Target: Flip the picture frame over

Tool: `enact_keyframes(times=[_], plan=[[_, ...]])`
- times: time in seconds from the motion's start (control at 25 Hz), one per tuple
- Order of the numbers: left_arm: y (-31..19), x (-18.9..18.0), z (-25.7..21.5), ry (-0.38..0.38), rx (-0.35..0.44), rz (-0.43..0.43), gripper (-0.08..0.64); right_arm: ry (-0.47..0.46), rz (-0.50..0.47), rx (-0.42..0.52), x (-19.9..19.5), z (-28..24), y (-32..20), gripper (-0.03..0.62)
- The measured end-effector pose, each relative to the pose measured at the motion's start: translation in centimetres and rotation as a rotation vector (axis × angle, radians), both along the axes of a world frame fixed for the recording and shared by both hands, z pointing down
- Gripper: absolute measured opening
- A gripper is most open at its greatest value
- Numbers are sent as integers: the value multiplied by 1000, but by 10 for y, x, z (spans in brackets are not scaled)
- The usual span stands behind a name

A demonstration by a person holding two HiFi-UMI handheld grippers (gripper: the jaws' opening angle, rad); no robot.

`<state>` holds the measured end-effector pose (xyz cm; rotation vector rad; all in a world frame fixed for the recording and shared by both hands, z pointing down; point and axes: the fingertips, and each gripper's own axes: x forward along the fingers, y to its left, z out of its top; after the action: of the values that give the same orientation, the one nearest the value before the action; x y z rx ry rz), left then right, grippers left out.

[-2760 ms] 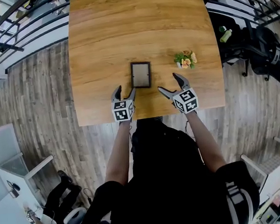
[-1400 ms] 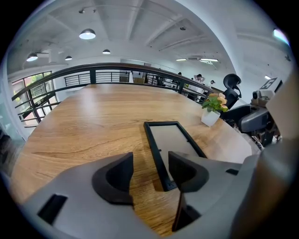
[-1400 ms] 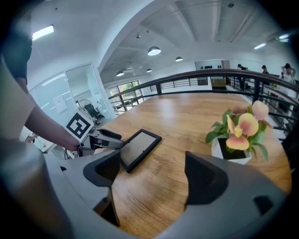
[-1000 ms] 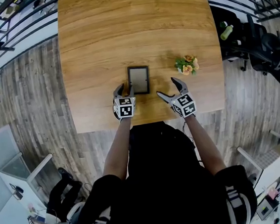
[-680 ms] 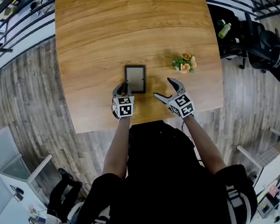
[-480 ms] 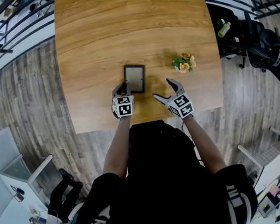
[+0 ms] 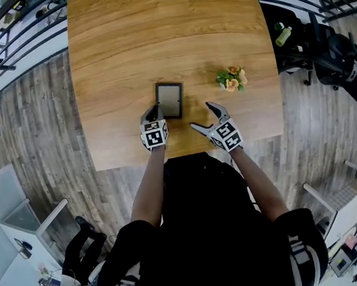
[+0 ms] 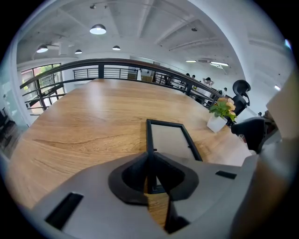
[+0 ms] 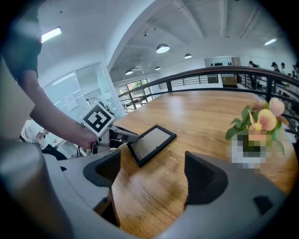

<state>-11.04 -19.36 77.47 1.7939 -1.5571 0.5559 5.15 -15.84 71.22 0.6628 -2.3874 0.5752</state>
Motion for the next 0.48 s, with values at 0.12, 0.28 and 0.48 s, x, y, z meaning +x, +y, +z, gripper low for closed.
enact_keyframes(times=[0.12,0.28,0.48], plan=[[2,-1,1,38,-9,-38,57,3,-13,-13,-3,2,5,425],[4,-2,1,78,-17,-71,55,3,-19,-22,-3,4,7,423],[3,-4,-5,139,3,-122,55,-22,-26,-27,-8,3,7,420]])
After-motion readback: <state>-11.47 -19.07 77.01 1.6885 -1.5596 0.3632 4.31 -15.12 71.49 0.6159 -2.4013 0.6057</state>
